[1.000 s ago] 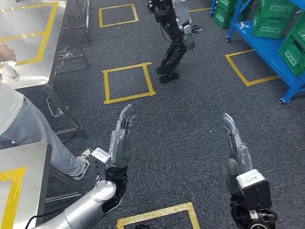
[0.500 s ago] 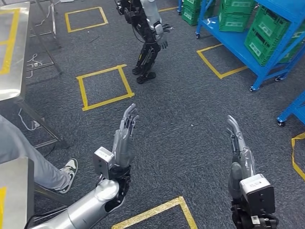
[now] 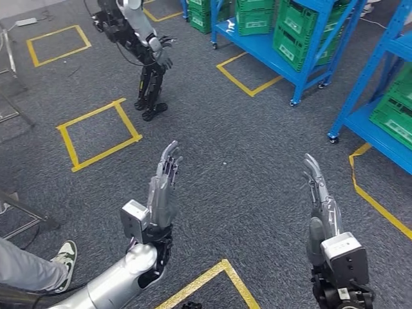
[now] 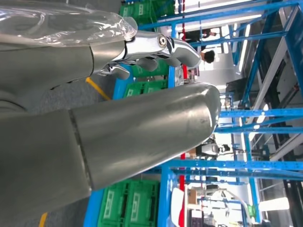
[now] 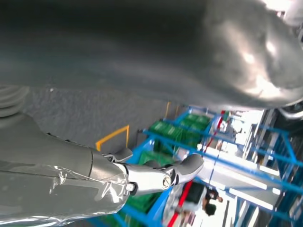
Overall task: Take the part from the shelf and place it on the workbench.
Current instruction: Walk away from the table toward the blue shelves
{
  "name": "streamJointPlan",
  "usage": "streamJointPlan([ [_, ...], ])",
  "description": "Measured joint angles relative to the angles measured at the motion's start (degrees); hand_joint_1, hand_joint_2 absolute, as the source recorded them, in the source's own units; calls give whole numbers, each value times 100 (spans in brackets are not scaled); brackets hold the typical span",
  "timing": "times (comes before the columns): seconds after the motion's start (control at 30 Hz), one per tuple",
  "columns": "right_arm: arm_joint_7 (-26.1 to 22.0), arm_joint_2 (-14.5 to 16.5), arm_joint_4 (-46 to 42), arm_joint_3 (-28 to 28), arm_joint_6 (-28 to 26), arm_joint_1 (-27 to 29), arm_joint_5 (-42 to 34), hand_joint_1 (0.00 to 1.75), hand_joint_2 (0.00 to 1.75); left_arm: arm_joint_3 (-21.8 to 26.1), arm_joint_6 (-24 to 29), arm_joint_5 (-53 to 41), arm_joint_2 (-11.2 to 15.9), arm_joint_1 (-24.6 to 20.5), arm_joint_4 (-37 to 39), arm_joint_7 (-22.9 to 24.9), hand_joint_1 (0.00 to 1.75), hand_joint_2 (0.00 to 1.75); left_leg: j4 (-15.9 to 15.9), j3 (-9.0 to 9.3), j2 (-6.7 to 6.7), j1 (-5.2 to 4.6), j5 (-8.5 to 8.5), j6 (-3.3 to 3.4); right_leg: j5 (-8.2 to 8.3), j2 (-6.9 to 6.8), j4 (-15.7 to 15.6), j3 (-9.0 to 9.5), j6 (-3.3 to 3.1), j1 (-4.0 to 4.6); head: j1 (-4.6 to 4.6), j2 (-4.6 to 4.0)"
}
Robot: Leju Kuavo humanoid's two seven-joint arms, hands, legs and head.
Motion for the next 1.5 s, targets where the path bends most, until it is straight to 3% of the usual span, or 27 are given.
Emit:
streamJointPlan([
  [0.07, 0, 0, -2, -1, 3, 1, 4, 0, 0, 0, 3, 1, -1, -8, -1, 1, 0, 0, -850, 376, -220, -24, 426, 91, 12, 156, 0, -2, 4, 7, -3, 0],
  [0.13, 0, 0, -3, 0, 30, -5, 9, 0, 0, 0, 20, 2, -1, -18, -2, -3, 0, 0, -1406, 622, -404, -42, 612, 118, 30, 289, 4, -29, 35, -6, 2, 0],
  [0.17, 0, 1, -2, 1, 51, -9, 10, 0, 0, 0, 34, 3, 0, -20, -2, -4, 0, 0, -1474, 648, -417, -51, 606, 114, 40, 341, 1, -46, 60, -17, 4, 0],
  [0.23, -2, 2, -1, 2, 104, -22, 8, 0, 0, 0, 60, 12, 2, -19, -3, -6, 0, 0, -1535, 673, -285, -51, 637, 124, 62, 429, -24, -79, 122, -39, 1, 0],
  [0.3, -18, 2, 3, 3, 138, -53, -11, 0, 0, 0, 67, 19, 3, -9, -9, -9, 0, 0, -1637, 718, -145, -25, 687, 164, -54, 196, 115, -174, 171, -3, 40, 0],
  [0.37, -54, 2, 21, 3, 170, -97, -43, 0, 0, 0, 66, 18, 8, 17, -15, -15, 0, 0, -1689, 740, -5, -25, 709, 192, -417, -201, 724, -438, 209, 19, 102, 0],
  [0.43, -104, 8, 54, 4, 243, -114, -69, 0, 0, 0, 74, 16, 20, 53, -17, -9, 0, 0, -1687, 738, 150, -34, 702, 202, -736, -349, 1476, -745, 255, -11, 131, 0],
  [0.47, -129, 11, 72, 4, 286, -113, -77, 0, 0, 0, 83, 15, 26, 67, -17, 2, 0, 0, -1686, 738, 218, -34, 698, 199, -755, -371, 1623, -792, 274, -29, 135, 0],
  [0.5, -152, 15, 90, 3, 331, -115, -85, 0, 0, 0, 97, 13, 30, 76, -18, 20, 0, 0, -1682, 740, 287, -32, 692, 192, -670, -397, 1545, -726, 292, -45, 137, 0],
  [0.57, -178, 17, 118, -1, 391, -125, -94, 0, 0, 0, 124, 9, 34, 79, -19, 52, 0, 0, -1662, 755, 396, -32, 668, 158, -308, -565, 789, -301, 306, -63, 142, 0],
  [0.63, -189, 28, 137, -4, 423, -157, -96, 0, 0, 0, 140, 7, 44, 78, -21, 67, 0, 0, -1619, 760, 498, -69, 636, 103, -114, -822, 107, 77, 253, -22, 152, 0],
  [0.67, -190, 36, 143, -7, 428, -171, -93, 0, 0, 0, 142, 9, 50, 79, -21, 69, 0, 0, -1602, 760, 553, -87, 626, 80, -111, -874, -10, 135, 210, -2, 151, 0],
  [0.73, -185, 50, 157, -12, 428, -184, -76, 0, 0, 0, 144, 16, 61, 73, -23, 74, 0, 0, -1583, 764, 672, -97, 608, 35, -110, -771, -47, 132, 119, 11, 140, 0],
  [0.77, -180, 53, 162, -16, 426, -183, -63, 0, 0, 0, 144, 20, 64, 64, -23, 75, 0, 0, -1547, 765, 651, -85, 571, 4, -93, -701, -55, 130, 89, 7, 138, 0],
  [0.8, -173, 56, 165, -22, 422, -185, -49, 0, 0, 0, 144, 21, 68, 52, -25, 74, 0, 0, -1430, 728, 530, -66, 480, -31, -75, -628, -65, 130, 58, 0, 131, 0],
  [0.83, -168, 62, 165, -28, 418, -188, -35, 0, 0, 0, 144, 22, 74, 42, -27, 74, 0, 0, -1185, 628, 365, -45, 327, -65, -56, -559, -75, 130, 26, -12, 117, 0],
  [0.9, -158, 77, 168, -39, 413, -190, -15, 0, 0, 0, 141, 27, 90, 39, -32, 74, 0, 0, -385, 250, 81, -22, -56, -99, -32, -412, -75, 107, -17, -13, 82, 0],
  [0.97, -154, 88, 175, -39, 415, -186, -2, 0, 0, 0, 137, 38, 109, 45, -32, 75, 0, 0, 225, -82, 40, -22, -225, -99, -16, -249, -74, 86, -40, -5, 63, 0],
  [1.0, -152, 90, 180, -39, 415, -185, 2, 0, 0, 0, 136, 44, 119, 43, -32, 75, 0, 0, 218, -104, 33, -24, -141, -84, -8, -163, -74, 82, -44, -1, 59, 0],
  [1.03, -152, 91, 183, -39, 416, -186, 4, 0, 0, 0, 136, 50, 126, 38, -32, 75, 0, 0, -24, -7, 11, -25, 41, -59, -2, -79, -74, 82, -42, 0, 54, 0],
  [1.13, -151, 98, 185, -45, 416, -189, 27, 0, 0, 0, 136, 60, 140, 4, -33, 74, 0, 0, -1203, 526, -277, -20, 582, 36, 22, 144, -71, 68, -8, -3, 42, 0],
  [1.2, -146, 102, 185, -50, 413, -188, 45, 0, 0, 0, 134, 64, 144, -17, -34, 72, 0, 0, -1528, 667, -398, -27, 648, 56, 42, 252, -71, 32, 46, -15, 42, 0],
  [1.27, -139, 103, 185, -55, 394, -184, 75, 0, 0, 0, 126, 68, 141, -33, -34, 69, 0, 0, -1579, 682, -298, -18, 675, 79, 55, 314, -82, 5, 113, -28, 40, 0],
  [1.3, -135, 103, 185, -62, 373, -182, 101, 0, 0, 0, 116, 69, 138, -42, -34, 66, 0, 0, -1610, 688, -258, -15, 682, 90, 20, 246, -58, -8, 137, -15, 47, 0],
  [1.4, -113, 105, 189, -82, 302, -179, 188, 0, 0, 0, 78, 71, 130, -45, -33, 48, 0, 0, -1637, 700, -205, -40, 672, 46, -15, -45, -99, 41, 6, 30, 130, 0],
  [1.43, -102, 106, 191, -84, 288, -170, 205, 0, 0, 0, 71, 72, 129, -39, -33, 44, 0, 0, -1624, 700, -194, -51, 670, 39, 25, -60, -144, 65, -27, 25, 151, 0],
  [1.5, -88, 107, 193, -85, 268, -149, 217, 0, 0, 0, 65, 74, 130, -34, -32, 42, 0, 0, -1616, 696, -168, -62, 673, 60, 59, -66, -151, 65, 16, 16, 146, 0],
])
